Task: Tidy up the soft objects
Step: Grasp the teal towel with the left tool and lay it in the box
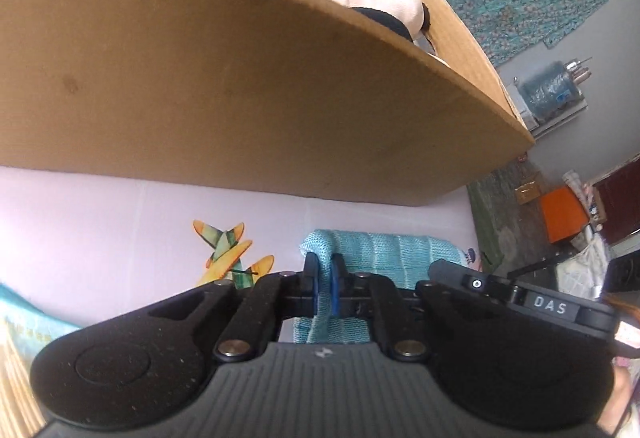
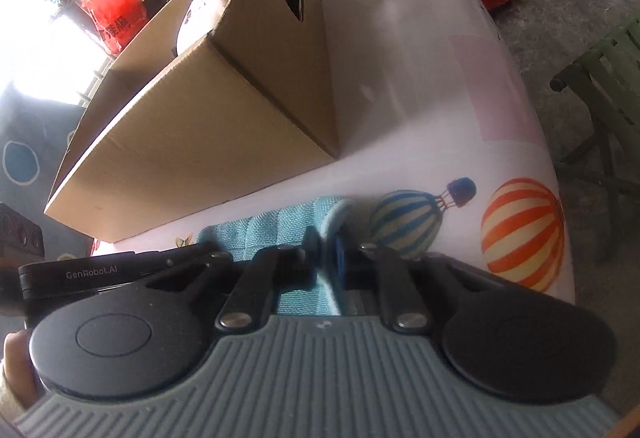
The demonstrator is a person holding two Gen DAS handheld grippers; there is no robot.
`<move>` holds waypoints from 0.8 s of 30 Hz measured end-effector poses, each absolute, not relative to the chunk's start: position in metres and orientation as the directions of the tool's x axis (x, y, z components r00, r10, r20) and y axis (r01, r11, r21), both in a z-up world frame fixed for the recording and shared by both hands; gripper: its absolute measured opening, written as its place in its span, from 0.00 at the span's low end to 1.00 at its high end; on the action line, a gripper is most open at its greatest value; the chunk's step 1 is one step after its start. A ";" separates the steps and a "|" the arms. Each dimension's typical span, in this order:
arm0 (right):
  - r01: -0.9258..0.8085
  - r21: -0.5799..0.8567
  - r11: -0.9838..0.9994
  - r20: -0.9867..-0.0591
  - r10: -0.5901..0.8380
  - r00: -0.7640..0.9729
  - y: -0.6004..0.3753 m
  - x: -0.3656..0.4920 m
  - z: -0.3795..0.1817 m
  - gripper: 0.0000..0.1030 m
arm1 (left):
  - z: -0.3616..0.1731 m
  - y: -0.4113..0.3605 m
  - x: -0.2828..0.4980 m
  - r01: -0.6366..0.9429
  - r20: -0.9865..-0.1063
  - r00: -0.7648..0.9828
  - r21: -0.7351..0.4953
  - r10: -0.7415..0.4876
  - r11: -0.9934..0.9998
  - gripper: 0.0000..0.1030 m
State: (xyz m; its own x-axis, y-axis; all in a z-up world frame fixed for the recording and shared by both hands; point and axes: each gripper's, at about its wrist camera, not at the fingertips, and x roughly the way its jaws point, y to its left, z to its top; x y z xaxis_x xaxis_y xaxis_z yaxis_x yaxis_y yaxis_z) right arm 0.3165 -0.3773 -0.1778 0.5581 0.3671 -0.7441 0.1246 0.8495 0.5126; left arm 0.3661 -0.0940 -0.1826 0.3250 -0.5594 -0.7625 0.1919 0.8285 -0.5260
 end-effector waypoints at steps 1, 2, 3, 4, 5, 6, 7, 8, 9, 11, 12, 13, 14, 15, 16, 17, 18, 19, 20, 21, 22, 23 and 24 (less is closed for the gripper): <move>0.103 0.517 0.850 -0.732 0.377 0.568 -0.374 0.313 -0.173 0.06 | -0.179 -0.093 0.365 0.195 -0.772 0.333 -0.505 -0.541 0.841 0.06; 0.080 0.514 0.854 -0.721 0.379 0.580 -0.370 0.309 -0.166 0.06 | -0.174 -0.095 0.362 0.212 -0.783 0.345 -0.472 -0.518 0.855 0.06; 0.047 0.511 0.858 -0.706 0.388 0.592 -0.366 0.304 -0.158 0.06 | -0.166 -0.096 0.356 0.246 -0.783 0.365 -0.440 -0.503 0.863 0.06; 0.006 0.508 0.861 -0.685 0.400 0.609 -0.361 0.297 -0.146 0.06 | -0.159 -0.097 0.351 0.274 -0.777 0.377 -0.427 -0.505 0.862 0.06; -0.031 0.504 0.863 -0.667 0.412 0.621 -0.355 0.292 -0.135 0.06 | -0.148 -0.095 0.342 0.302 -0.763 0.394 -0.419 -0.512 0.856 0.06; -0.077 0.500 0.863 -0.643 0.430 0.634 -0.348 0.286 -0.122 0.06 | -0.138 -0.093 0.337 0.318 -0.753 0.404 -0.417 -0.519 0.852 0.06; -0.114 0.494 0.862 -0.621 0.441 0.648 -0.342 0.281 -0.110 0.06 | -0.125 -0.088 0.329 0.337 -0.739 0.416 -0.416 -0.530 0.845 0.06; -0.150 0.486 0.861 -0.600 0.453 0.659 -0.335 0.276 -0.096 0.06 | -0.114 -0.083 0.322 0.349 -0.726 0.432 -0.412 -0.535 0.842 0.06; -0.187 0.479 0.857 -0.576 0.468 0.670 -0.327 0.272 -0.081 0.06 | -0.098 -0.077 0.315 0.366 -0.709 0.459 -0.398 -0.536 0.841 0.06; -0.244 0.485 0.840 -0.524 0.502 0.688 -0.316 0.271 -0.056 0.06 | -0.069 -0.064 0.302 0.396 -0.674 0.511 -0.367 -0.534 0.842 0.06; -0.270 0.495 0.826 -0.494 0.523 0.694 -0.310 0.273 -0.043 0.06 | -0.055 -0.056 0.298 0.409 -0.656 0.538 -0.347 -0.530 0.844 0.06; -0.292 0.508 0.810 -0.466 0.544 0.698 -0.305 0.278 -0.030 0.06 | -0.043 -0.051 0.299 0.410 -0.644 0.559 -0.333 -0.522 0.849 0.07; -0.313 0.517 0.797 -0.449 0.564 0.693 -0.299 0.286 -0.020 0.06 | -0.029 -0.041 0.299 0.402 -0.631 0.584 -0.322 -0.511 0.857 0.07; -0.321 0.521 0.791 -0.438 0.570 0.695 -0.293 0.293 -0.014 0.06 | -0.017 -0.032 0.302 0.388 -0.618 0.605 -0.322 -0.502 0.864 0.07; -0.330 0.519 0.789 -0.430 0.574 0.697 -0.285 0.308 -0.004 0.06 | -0.005 -0.021 0.307 0.365 -0.609 0.628 -0.319 -0.484 0.875 0.07; -0.338 0.513 0.789 -0.424 0.576 0.699 -0.278 0.319 0.000 0.06 | 0.006 -0.012 0.314 0.340 -0.603 0.653 -0.307 -0.458 0.889 0.07; -0.344 0.512 0.787 -0.413 0.577 0.705 -0.272 0.332 0.004 0.06 | 0.013 -0.005 0.322 0.317 -0.603 0.670 -0.296 -0.433 0.901 0.07; -0.351 0.519 0.779 -0.409 0.587 0.698 -0.261 0.348 0.008 0.06 | 0.019 0.003 0.332 0.288 -0.603 0.684 -0.293 -0.410 0.912 0.07; -0.348 0.527 0.775 -0.414 0.592 0.691 -0.253 0.361 0.009 0.06 | 0.023 0.010 0.346 0.270 -0.612 0.682 -0.298 -0.400 0.916 0.07; -0.344 0.537 0.770 -0.422 0.598 0.681 -0.244 0.376 0.009 0.06 | 0.026 0.019 0.361 0.242 -0.622 0.685 -0.298 -0.380 0.924 0.07; -0.337 0.541 0.770 -0.439 0.600 0.669 -0.232 0.393 0.008 0.06 | 0.027 0.025 0.373 0.215 -0.622 0.696 -0.296 -0.358 0.931 0.07; -0.323 0.543 0.775 -0.463 0.597 0.656 -0.222 0.410 0.006 0.06 | 0.027 0.029 0.384 0.201 -0.633 0.697 -0.278 -0.337 0.939 0.07; -0.305 0.548 0.779 -0.479 0.591 0.649 -0.215 0.424 0.002 0.06 | 0.026 0.030 0.395 0.189 -0.649 0.697 -0.245 -0.306 0.951 0.07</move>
State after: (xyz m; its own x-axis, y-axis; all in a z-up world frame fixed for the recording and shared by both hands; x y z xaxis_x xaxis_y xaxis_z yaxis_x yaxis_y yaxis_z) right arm 0.4236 -0.2152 0.0020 0.6492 0.5909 -0.4790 -0.3052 0.7791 0.5476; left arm 0.3953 0.0300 0.0258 0.6966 -0.3062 -0.6488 0.1894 0.9507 -0.2454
